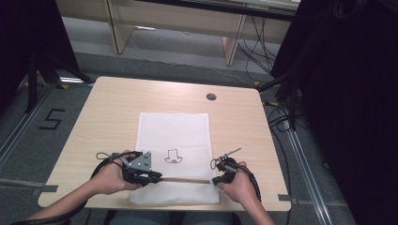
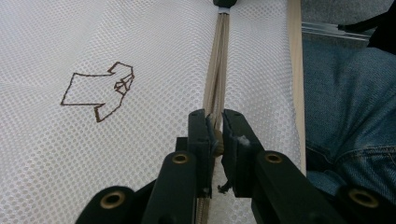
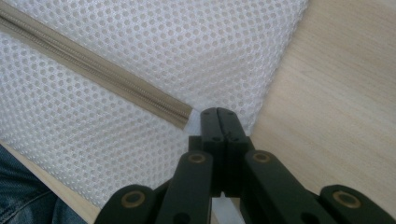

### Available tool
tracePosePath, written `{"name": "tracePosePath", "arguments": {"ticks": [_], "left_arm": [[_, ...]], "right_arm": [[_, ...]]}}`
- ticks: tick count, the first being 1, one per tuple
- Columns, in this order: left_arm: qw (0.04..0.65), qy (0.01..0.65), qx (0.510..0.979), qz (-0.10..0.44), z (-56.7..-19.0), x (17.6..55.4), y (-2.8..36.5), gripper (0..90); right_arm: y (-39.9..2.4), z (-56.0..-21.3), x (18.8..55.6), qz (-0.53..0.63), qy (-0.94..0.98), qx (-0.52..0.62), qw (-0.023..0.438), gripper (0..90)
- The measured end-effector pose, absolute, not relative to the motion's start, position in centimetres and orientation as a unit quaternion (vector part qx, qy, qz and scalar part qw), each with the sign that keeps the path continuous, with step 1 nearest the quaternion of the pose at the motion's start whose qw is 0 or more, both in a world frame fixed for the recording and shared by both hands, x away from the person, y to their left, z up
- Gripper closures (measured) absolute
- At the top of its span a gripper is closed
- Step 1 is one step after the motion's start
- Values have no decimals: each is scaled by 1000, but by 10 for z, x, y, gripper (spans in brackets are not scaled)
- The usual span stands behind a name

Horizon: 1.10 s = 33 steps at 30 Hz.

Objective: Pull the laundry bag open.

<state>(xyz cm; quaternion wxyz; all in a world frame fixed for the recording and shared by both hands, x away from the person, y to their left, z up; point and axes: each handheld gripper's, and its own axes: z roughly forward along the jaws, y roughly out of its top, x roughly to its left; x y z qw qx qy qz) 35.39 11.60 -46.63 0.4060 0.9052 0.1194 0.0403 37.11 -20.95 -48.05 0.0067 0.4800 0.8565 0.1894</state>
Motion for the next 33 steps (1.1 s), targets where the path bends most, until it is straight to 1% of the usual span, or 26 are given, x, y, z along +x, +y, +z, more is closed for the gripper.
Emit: {"name": "tracePosePath", "arguments": {"ticks": [4, 11, 15, 28, 33], "left_arm": [[402, 114, 908, 41, -465, 354, 116, 818], [411, 127, 902, 44, -465, 353, 126, 818], [405, 123, 905, 48, -465, 353, 126, 818], [406, 126, 904, 34, -467, 354, 128, 818], [406, 127, 904, 40, -466, 353, 128, 818]], "right_arm": [[-210, -481, 371, 190, 857, 479, 7, 900], [-210, -481, 372, 191, 860, 474, 8, 900], [-208, -480, 371, 185, 855, 484, 8, 900], [-209, -480, 371, 187, 856, 482, 7, 900], [-209, -480, 371, 187, 856, 483, 9, 900]]}}
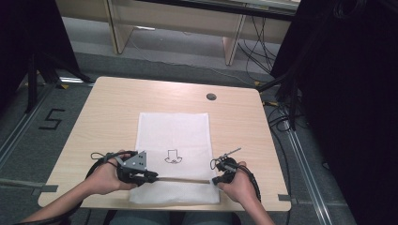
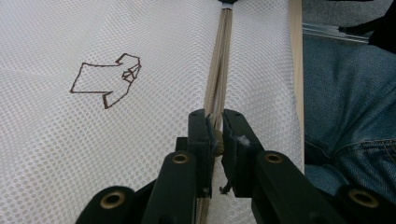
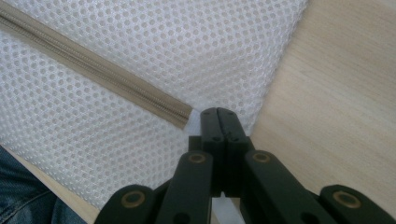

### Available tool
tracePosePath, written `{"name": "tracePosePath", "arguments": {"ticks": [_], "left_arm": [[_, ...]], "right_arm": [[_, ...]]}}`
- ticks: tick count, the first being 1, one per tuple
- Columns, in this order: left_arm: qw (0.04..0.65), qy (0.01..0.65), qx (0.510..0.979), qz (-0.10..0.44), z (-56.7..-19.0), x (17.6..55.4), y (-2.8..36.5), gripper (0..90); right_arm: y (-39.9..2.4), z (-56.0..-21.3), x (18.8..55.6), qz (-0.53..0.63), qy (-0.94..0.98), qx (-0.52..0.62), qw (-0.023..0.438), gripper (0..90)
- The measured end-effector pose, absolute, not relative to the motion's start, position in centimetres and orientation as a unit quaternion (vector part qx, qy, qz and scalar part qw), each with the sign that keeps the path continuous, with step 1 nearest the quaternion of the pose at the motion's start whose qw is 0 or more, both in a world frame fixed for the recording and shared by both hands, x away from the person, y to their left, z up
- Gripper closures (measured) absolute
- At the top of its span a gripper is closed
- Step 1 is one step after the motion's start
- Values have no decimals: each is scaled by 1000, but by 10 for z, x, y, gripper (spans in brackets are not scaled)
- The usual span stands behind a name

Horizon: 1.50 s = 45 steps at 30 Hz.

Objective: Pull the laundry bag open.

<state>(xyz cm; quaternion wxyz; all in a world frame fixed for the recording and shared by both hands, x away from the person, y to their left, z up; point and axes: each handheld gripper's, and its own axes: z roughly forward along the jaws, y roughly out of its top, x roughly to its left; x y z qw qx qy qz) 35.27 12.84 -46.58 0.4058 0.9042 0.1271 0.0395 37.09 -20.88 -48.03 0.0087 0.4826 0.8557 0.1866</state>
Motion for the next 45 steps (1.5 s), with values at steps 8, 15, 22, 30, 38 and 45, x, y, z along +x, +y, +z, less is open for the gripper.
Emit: {"name": "tracePosePath", "arguments": {"ticks": [8, 15, 22, 30, 38, 45], "left_arm": [[405, 136, 903, 38, -467, 352, 137, 818], [408, 134, 902, 35, -467, 353, 139, 818], [405, 136, 903, 42, -466, 352, 140, 818], [411, 148, 898, 43, -467, 351, 151, 818], [409, 146, 900, 42, -468, 351, 151, 818], [408, 151, 900, 44, -467, 352, 153, 818]], "right_arm": [[-209, -480, 371, 187, 856, 482, 7, 900], [-208, -480, 371, 186, 855, 484, 7, 900], [-209, -480, 371, 187, 856, 483, 7, 900], [-210, -481, 373, 191, 862, 469, 8, 900], [-209, -481, 372, 191, 858, 476, 8, 900], [-209, -481, 372, 191, 858, 477, 8, 900]]}}
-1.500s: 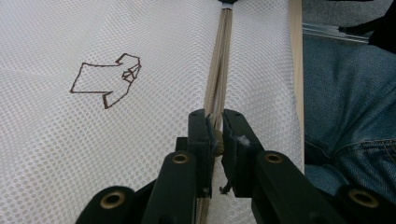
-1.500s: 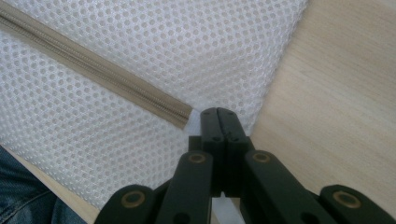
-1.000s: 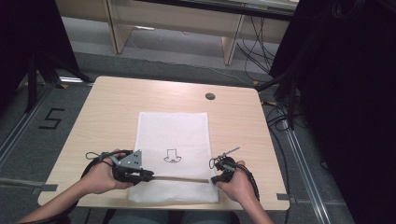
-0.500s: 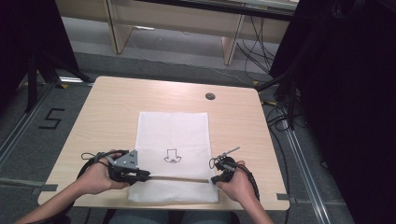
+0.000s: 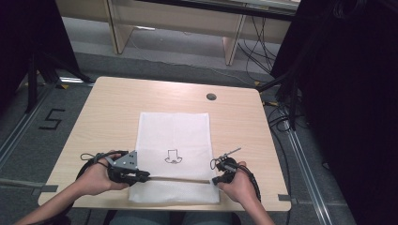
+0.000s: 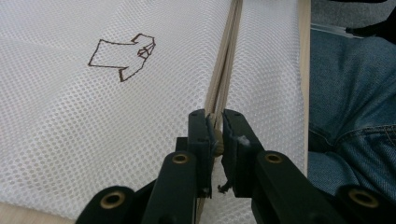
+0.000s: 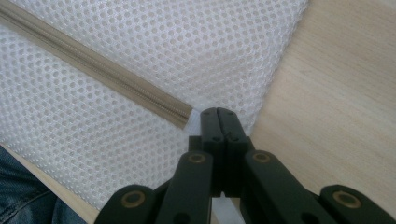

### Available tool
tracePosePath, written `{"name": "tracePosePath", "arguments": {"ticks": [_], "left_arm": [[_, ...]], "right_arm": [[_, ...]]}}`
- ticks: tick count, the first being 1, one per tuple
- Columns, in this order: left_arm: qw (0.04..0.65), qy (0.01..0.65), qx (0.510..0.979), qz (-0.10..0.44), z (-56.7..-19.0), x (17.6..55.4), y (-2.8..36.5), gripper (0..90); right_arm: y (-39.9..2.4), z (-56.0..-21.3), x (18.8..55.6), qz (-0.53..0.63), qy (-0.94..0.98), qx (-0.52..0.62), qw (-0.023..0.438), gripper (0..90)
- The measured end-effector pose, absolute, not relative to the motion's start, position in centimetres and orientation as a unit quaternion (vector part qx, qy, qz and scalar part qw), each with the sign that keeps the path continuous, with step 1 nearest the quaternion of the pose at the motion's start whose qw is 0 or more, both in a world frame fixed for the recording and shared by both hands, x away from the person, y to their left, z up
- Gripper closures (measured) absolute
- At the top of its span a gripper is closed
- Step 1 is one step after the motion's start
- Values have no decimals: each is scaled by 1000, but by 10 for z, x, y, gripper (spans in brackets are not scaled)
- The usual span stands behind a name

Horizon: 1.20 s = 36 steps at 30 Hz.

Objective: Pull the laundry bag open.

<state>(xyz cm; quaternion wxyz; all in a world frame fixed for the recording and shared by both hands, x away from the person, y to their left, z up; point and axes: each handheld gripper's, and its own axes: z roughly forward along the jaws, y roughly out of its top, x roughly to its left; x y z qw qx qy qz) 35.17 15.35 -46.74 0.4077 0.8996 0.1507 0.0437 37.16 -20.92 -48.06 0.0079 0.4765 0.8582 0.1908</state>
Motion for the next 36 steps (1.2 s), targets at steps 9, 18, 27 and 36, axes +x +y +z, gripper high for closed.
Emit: {"name": "tracePosePath", "arguments": {"ticks": [9, 18, 27, 36], "left_arm": [[408, 151, 899, 43, -468, 351, 156, 818], [406, 161, 899, 48, -469, 351, 164, 818], [406, 160, 898, 47, -469, 352, 164, 818], [407, 159, 898, 47, -469, 352, 165, 818]], "right_arm": [[-209, -481, 372, 191, 860, 473, 10, 900], [-209, -482, 373, 195, 860, 472, 11, 900], [-209, -482, 372, 193, 859, 474, 11, 900], [-209, -482, 373, 193, 859, 473, 9, 900]]}}
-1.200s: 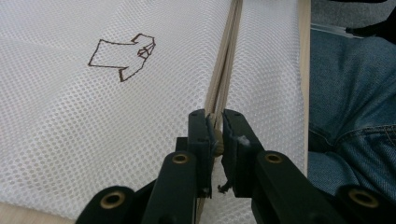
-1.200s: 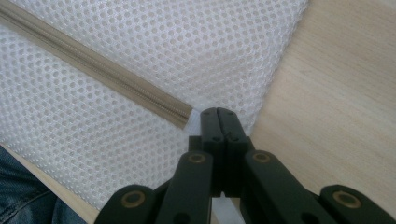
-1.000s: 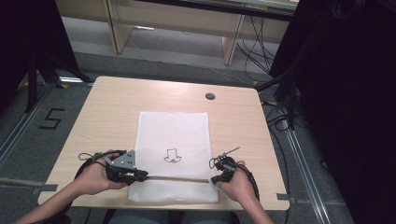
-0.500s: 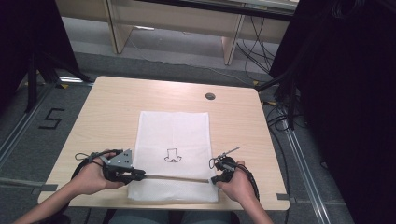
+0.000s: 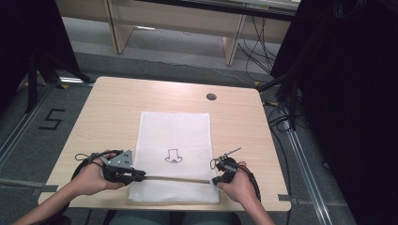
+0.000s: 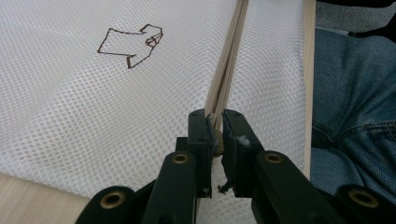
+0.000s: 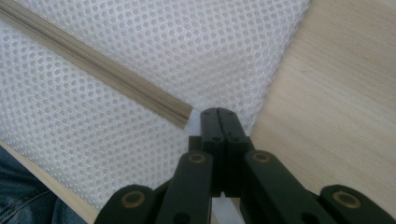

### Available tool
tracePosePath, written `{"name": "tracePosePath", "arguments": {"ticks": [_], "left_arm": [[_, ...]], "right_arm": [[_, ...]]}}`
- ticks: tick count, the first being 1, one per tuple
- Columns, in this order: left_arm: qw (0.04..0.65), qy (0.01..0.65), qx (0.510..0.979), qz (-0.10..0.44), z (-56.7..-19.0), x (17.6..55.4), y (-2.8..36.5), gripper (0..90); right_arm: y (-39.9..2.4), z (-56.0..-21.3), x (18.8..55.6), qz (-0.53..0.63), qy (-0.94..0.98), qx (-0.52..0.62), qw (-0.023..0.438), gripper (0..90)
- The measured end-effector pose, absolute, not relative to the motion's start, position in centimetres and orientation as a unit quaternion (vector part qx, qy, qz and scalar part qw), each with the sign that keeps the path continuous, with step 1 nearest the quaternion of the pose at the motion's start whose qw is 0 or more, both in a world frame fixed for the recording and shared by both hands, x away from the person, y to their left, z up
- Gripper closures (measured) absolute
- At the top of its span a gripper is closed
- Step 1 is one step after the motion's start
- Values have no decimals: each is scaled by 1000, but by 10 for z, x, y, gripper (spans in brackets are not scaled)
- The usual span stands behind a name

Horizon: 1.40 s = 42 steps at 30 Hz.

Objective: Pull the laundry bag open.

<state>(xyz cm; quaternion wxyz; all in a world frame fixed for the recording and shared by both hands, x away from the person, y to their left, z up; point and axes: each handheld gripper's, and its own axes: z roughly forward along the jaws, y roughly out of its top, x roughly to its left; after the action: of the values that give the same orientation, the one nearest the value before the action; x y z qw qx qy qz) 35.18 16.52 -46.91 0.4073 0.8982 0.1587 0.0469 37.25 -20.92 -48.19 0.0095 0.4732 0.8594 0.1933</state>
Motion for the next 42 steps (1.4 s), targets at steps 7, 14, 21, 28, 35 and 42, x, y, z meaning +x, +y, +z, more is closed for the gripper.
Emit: {"name": "tracePosePath", "arguments": {"ticks": [7, 14, 21, 28, 35, 42], "left_arm": [[404, 162, 899, 50, -469, 353, 169, 818], [401, 161, 900, 51, -468, 354, 170, 818], [405, 169, 897, 50, -469, 355, 174, 818], [399, 168, 900, 51, -469, 356, 179, 818], [402, 172, 898, 50, -471, 356, 179, 818], [395, 172, 901, 52, -472, 358, 182, 818]], "right_arm": [[-209, -482, 372, 194, 860, 472, 12, 900], [-209, -482, 373, 193, 860, 472, 11, 900], [-210, -481, 373, 183, 863, 471, 1, 900], [-210, -481, 374, 185, 865, 467, 1, 900], [-209, -481, 372, 188, 861, 472, 11, 900], [-209, -481, 373, 181, 862, 473, 3, 900]]}}
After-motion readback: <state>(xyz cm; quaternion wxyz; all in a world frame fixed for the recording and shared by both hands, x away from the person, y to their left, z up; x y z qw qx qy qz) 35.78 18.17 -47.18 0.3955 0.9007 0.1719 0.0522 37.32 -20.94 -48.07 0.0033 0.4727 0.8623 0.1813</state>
